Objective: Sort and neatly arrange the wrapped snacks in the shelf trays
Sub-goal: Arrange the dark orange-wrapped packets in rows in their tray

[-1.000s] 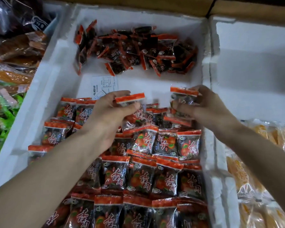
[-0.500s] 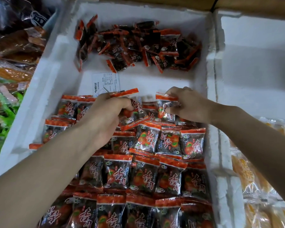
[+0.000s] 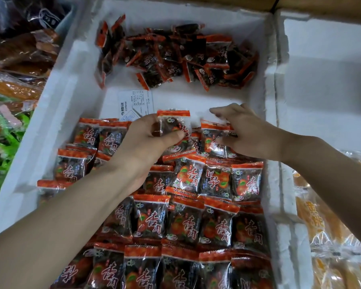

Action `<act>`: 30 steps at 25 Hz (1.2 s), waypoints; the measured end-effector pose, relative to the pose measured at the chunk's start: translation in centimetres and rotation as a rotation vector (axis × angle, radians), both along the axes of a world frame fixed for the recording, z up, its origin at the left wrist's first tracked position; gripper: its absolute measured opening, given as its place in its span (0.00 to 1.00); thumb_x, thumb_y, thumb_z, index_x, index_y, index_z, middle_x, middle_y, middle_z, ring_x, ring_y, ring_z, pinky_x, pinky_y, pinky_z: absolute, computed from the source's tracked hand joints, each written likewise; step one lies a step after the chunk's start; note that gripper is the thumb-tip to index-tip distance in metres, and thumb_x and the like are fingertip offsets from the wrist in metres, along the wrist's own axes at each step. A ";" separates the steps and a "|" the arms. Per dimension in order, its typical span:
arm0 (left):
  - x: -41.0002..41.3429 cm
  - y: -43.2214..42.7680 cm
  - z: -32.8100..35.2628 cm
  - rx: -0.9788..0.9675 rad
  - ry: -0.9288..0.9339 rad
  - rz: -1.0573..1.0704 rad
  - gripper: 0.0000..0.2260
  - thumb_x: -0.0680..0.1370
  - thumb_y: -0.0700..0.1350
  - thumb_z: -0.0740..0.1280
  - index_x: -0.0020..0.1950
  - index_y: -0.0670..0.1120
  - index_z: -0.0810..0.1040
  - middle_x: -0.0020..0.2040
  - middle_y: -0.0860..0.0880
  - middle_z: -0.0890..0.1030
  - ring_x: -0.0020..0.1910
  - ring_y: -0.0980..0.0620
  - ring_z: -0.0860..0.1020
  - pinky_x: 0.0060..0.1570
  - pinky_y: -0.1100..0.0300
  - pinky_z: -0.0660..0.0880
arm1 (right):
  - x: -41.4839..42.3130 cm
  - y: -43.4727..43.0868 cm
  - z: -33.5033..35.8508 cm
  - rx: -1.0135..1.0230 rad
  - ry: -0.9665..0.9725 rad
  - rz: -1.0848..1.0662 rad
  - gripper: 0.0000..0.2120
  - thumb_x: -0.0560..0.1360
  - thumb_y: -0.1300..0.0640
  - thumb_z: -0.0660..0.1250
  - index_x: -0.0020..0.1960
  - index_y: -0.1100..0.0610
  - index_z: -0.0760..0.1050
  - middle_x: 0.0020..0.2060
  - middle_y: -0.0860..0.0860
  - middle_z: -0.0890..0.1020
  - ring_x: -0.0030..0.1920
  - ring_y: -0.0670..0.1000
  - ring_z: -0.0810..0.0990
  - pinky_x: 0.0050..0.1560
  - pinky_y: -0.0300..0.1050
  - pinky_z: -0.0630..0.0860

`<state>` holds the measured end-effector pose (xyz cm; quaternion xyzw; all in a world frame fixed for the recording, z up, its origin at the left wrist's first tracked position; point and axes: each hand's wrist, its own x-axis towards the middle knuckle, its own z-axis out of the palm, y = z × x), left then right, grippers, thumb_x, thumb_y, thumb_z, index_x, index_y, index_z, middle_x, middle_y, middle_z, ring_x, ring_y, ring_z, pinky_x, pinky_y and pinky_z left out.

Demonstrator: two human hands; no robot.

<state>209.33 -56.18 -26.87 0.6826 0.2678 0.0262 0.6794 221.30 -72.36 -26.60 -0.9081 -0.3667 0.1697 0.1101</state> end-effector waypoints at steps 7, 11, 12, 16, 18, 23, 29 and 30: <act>0.0 -0.9 -0.6 0.118 -0.091 -0.066 0.18 0.72 0.40 0.72 0.59 0.47 0.71 0.44 0.49 0.81 0.40 0.58 0.80 0.42 0.68 0.75 | -2.8 2.1 2.6 0.417 0.340 -0.007 0.11 0.72 0.55 0.71 0.54 0.50 0.77 0.43 0.42 0.80 0.40 0.38 0.77 0.41 0.27 0.71; -0.3 -0.7 -1.7 0.298 -0.142 -0.087 0.13 0.75 0.37 0.68 0.50 0.52 0.69 0.47 0.50 0.79 0.48 0.53 0.80 0.50 0.62 0.77 | -0.6 2.0 2.3 0.372 0.215 -0.109 0.05 0.73 0.58 0.69 0.42 0.48 0.77 0.33 0.41 0.78 0.35 0.39 0.76 0.41 0.34 0.72; -0.4 -0.5 -1.9 0.315 -0.152 -0.084 0.12 0.76 0.36 0.67 0.48 0.52 0.68 0.47 0.51 0.79 0.47 0.54 0.79 0.49 0.64 0.77 | 0.1 1.9 2.1 0.403 0.164 -0.173 0.05 0.73 0.58 0.69 0.41 0.48 0.76 0.32 0.41 0.77 0.34 0.39 0.76 0.41 0.34 0.72; -1.0 -0.2 -1.8 0.759 -0.058 -0.373 0.17 0.77 0.51 0.66 0.64 0.52 0.69 0.60 0.55 0.74 0.58 0.60 0.69 0.56 0.69 0.64 | 1.6 2.3 0.9 0.550 0.055 -0.349 0.03 0.74 0.58 0.68 0.44 0.51 0.76 0.32 0.42 0.74 0.34 0.39 0.73 0.38 0.30 0.69; -1.2 -0.3 -2.3 1.116 0.008 -0.635 0.27 0.76 0.61 0.61 0.73 0.53 0.62 0.67 0.56 0.68 0.67 0.56 0.59 0.63 0.60 0.53 | 1.6 2.9 0.5 0.499 0.053 -0.332 0.02 0.74 0.59 0.68 0.45 0.52 0.76 0.35 0.43 0.76 0.36 0.37 0.73 0.35 0.25 0.68; -1.3 -0.1 -3.4 1.225 -0.043 -0.665 0.27 0.74 0.62 0.64 0.70 0.55 0.63 0.64 0.56 0.66 0.65 0.56 0.55 0.62 0.61 0.48 | 1.4 4.0 0.1 0.295 0.114 -0.164 0.06 0.75 0.60 0.67 0.46 0.50 0.74 0.41 0.49 0.79 0.41 0.45 0.79 0.44 0.33 0.74; -1.8 0.0 -4.1 1.184 -0.167 -0.614 0.26 0.72 0.58 0.69 0.67 0.53 0.67 0.60 0.55 0.68 0.60 0.56 0.56 0.60 0.63 0.51 | 1.6 4.0 -0.5 0.207 0.106 -0.043 0.07 0.73 0.62 0.68 0.45 0.50 0.75 0.45 0.51 0.80 0.47 0.49 0.79 0.47 0.39 0.70; -1.7 0.0 -4.3 1.186 -0.185 -0.603 0.26 0.72 0.57 0.70 0.66 0.52 0.69 0.59 0.54 0.69 0.60 0.55 0.57 0.60 0.62 0.52 | 1.4 4.1 -0.8 0.192 0.106 -0.019 0.06 0.73 0.62 0.68 0.45 0.52 0.76 0.43 0.51 0.81 0.45 0.48 0.79 0.46 0.40 0.72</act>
